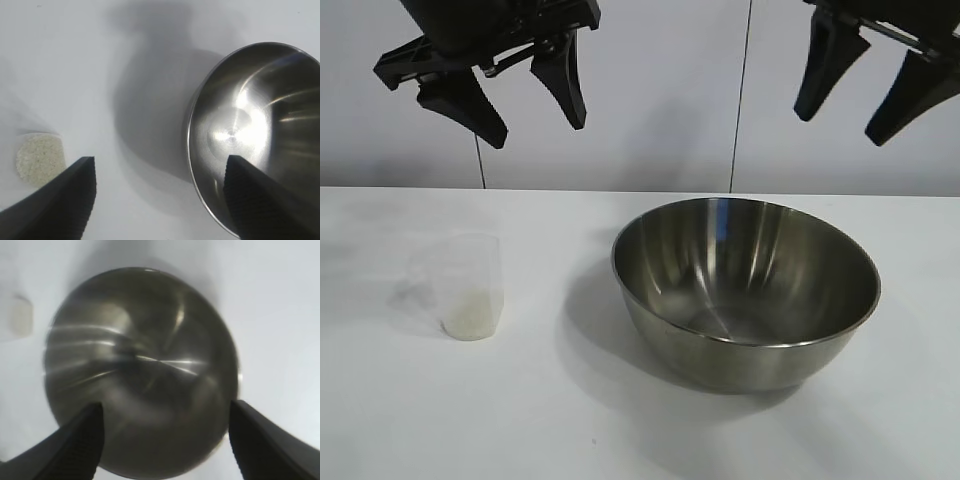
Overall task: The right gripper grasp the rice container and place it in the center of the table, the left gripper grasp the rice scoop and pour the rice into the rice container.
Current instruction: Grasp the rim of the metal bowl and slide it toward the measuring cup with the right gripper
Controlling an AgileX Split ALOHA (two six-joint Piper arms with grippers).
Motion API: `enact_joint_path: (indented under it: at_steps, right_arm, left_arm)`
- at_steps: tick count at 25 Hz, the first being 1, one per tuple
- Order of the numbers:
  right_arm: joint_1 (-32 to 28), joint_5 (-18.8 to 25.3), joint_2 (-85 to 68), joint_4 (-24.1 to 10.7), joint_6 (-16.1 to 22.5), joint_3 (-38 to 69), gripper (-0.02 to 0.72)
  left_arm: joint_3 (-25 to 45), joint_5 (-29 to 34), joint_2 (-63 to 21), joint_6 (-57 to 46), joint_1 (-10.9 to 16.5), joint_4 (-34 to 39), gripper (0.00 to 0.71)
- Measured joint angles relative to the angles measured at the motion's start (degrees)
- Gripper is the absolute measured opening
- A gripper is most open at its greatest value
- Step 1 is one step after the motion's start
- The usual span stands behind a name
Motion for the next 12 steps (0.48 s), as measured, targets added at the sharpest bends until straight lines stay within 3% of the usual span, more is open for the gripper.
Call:
enact_joint_path:
  at_steps: [3, 8, 12]
  right_arm:
    - [0.0, -0.05, -0.28, -2.93, 0.28, 1.83, 0.487]
    - [0.0, -0.53, 1.32, -3.43, 0.08, 8.43, 0.487]
    - [0.0, -5.91, 2.71, -3.49, 0.08, 13.45, 0.487]
  left_arm:
    - [0.0, 0.0, 0.0, 0.0, 0.0, 0.0, 0.521]
    - [0.0, 0.0, 0.0, 0.0, 0.0, 0.0, 0.521]
    - [0.0, 0.0, 0.0, 0.0, 0.0, 0.0, 0.521]
